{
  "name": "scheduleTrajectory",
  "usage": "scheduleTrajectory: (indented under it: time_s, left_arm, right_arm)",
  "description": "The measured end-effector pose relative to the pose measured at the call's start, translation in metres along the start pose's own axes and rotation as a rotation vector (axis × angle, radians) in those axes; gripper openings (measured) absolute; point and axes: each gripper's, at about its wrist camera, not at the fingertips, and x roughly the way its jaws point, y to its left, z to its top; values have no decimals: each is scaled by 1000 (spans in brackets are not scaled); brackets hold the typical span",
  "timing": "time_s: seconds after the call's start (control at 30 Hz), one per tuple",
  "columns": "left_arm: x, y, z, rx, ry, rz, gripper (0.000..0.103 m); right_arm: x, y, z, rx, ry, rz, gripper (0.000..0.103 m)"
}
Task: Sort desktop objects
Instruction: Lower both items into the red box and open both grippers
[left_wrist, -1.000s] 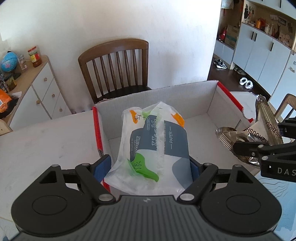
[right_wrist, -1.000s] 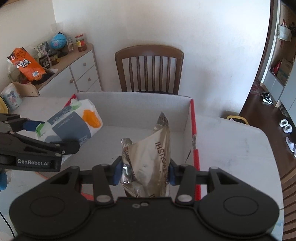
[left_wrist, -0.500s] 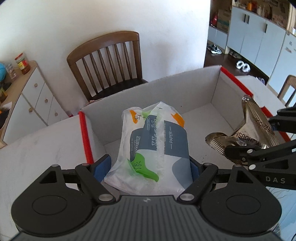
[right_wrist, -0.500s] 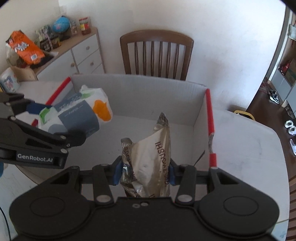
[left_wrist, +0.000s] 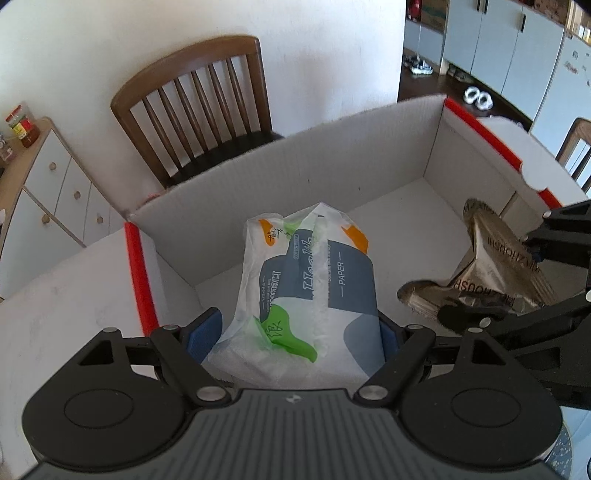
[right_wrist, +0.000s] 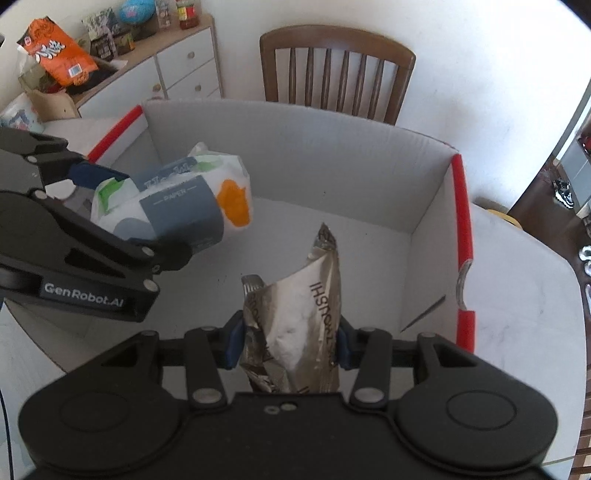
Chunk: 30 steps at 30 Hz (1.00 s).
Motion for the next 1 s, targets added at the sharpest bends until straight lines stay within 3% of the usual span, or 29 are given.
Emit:
scheduleTrajectory:
  time_s: [0.43,0.6,0.67,0.9,1.0]
  left_arm:
    - [22,-13,10,71,84,24,84]
    - [23,-13,12,73,80,9,85]
    - [24,-15,11,87,84,7,86]
    - [29,-22,9,97,92,12,89]
    - [27,-20,10,75,82,12,96]
  right_arm:
    - [14,3,4,-37,84,21,47]
    - [10,2,3,-57,79,24,57]
    - [8,2,2,-57,66,18,66]
    - [2,10,-1,-99,40,3,71]
    - [-3,11,-4,-132,19,-24,71]
